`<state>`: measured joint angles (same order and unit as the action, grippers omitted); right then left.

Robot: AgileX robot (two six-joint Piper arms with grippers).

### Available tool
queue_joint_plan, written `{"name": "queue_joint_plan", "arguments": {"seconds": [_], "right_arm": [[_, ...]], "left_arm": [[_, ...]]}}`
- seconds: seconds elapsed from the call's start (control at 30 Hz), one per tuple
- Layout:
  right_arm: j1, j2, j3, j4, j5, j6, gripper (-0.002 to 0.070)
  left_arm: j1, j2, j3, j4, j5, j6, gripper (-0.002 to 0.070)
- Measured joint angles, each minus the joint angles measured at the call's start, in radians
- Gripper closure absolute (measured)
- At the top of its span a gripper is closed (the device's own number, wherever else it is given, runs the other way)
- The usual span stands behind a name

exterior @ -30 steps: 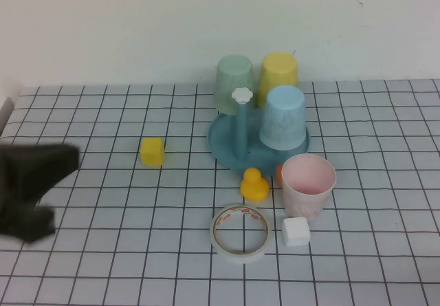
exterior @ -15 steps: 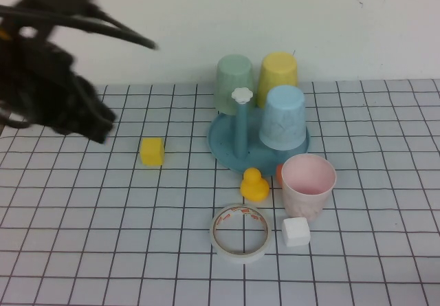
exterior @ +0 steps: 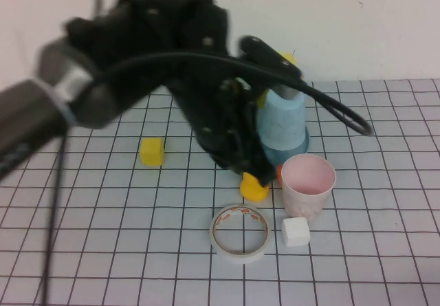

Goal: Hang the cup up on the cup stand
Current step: Pick up the cup from the table

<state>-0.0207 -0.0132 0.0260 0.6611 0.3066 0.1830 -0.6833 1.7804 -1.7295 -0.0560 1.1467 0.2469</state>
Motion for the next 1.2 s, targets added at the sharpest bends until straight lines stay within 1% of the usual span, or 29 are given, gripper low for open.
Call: {"name": "queue_joint_plan", "arguments": {"seconds": [0.2,0.3,0.4,0.5,0.6,0.67,0.77,0.97,1.0,1.03,1.1,1.17,1.2], "right_arm": [[0.000,0.000,0.000,0.019,0.008,-0.002,0.0678],[0.000,0.000,0.000,0.028,0.009,-0.013,0.0678],[0.000,0.000,0.000,0.040,0.011,-0.024,0.0678],[0.000,0.000,0.000,0.048,0.011,-0.036,0.0678],[0.000,0.000,0.000,0.059,0.011,-0.045,0.0678],[0.000,0.000,0.000,0.067,0.013,-0.057,0.0678],[0.000,0.000,0.000,0.081,0.013,-0.079,0.0678],[0.000,0.000,0.000,0.086,0.019,-0.087,0.0678],[0.000,0.000,0.000,0.086,0.020,-0.087,0.0678],[0.000,0.000,0.000,0.088,0.023,-0.087,0.0678],[0.000,0.000,0.000,0.093,0.026,-0.087,0.0678],[0.000,0.000,0.000,0.094,0.030,-0.087,0.0678],[0.000,0.000,0.000,0.096,0.030,-0.087,0.0678]], "left_arm": [[-0.053,0.173,-0.164,0.000,0.036,-0.059,0.0669],[-0.056,0.251,-0.256,0.000,0.058,-0.120,0.0616],[-0.056,0.320,-0.350,0.000,0.071,-0.204,0.0519],[-0.056,0.367,-0.418,0.006,0.083,-0.262,0.0395],[-0.056,0.402,-0.464,0.006,0.089,-0.289,0.0271],[-0.056,0.424,-0.477,0.011,0.090,-0.311,0.0224],[-0.056,0.459,-0.480,0.026,0.092,-0.331,0.0200],[-0.056,0.532,-0.482,0.036,0.092,-0.345,0.0194],[-0.056,0.537,-0.482,0.036,0.092,-0.345,0.0202],[-0.056,0.544,-0.482,0.038,0.092,-0.345,0.0230],[-0.056,0.548,-0.482,0.045,0.092,-0.345,0.0332],[-0.056,0.548,-0.484,0.049,0.092,-0.335,0.0501],[-0.056,0.548,-0.486,0.049,0.092,-0.330,0.0558]]}}
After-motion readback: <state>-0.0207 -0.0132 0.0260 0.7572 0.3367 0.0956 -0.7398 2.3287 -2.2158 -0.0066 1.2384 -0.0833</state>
